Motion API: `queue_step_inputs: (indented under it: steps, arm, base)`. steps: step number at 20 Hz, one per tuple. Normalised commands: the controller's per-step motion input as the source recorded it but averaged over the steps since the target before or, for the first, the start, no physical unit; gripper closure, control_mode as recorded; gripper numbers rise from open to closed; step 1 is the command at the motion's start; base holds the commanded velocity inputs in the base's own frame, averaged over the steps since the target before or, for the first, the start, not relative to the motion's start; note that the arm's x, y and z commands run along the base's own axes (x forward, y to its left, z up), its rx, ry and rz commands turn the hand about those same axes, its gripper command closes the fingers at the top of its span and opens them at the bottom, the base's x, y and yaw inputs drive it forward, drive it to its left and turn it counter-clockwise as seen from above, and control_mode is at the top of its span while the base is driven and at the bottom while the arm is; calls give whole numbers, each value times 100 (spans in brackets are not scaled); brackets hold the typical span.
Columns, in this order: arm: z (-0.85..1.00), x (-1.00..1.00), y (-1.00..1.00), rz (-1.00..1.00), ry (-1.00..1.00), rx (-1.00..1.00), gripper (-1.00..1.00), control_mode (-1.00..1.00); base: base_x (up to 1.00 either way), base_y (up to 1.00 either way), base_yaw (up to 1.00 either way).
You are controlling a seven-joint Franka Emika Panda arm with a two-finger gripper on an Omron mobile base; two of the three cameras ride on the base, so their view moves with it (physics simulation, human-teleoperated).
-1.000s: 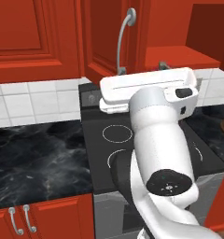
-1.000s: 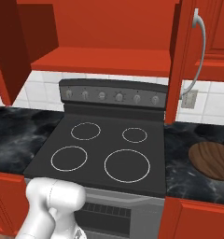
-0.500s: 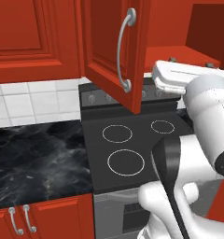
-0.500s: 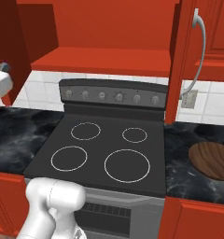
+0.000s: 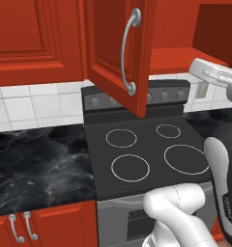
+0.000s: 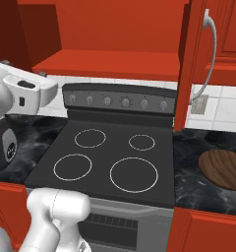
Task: Open the cabinet. Pick the bowls from the counter and place them in the cabinet. Then close the cabinet.
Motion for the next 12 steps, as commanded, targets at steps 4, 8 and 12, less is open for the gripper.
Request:
queue_step_inputs:
  steps: [4, 8, 12]
  arm:
    - [-27, 39, -1, 34, 19, 8, -100, -100]
    - [-13, 42, 0, 33, 17, 6, -100, -100]
    - [-3, 38, 5, 35, 11, 5, -100, -100]
  base:
    - [0, 0, 0]
    - [0, 0, 0]
    - [0, 0, 0]
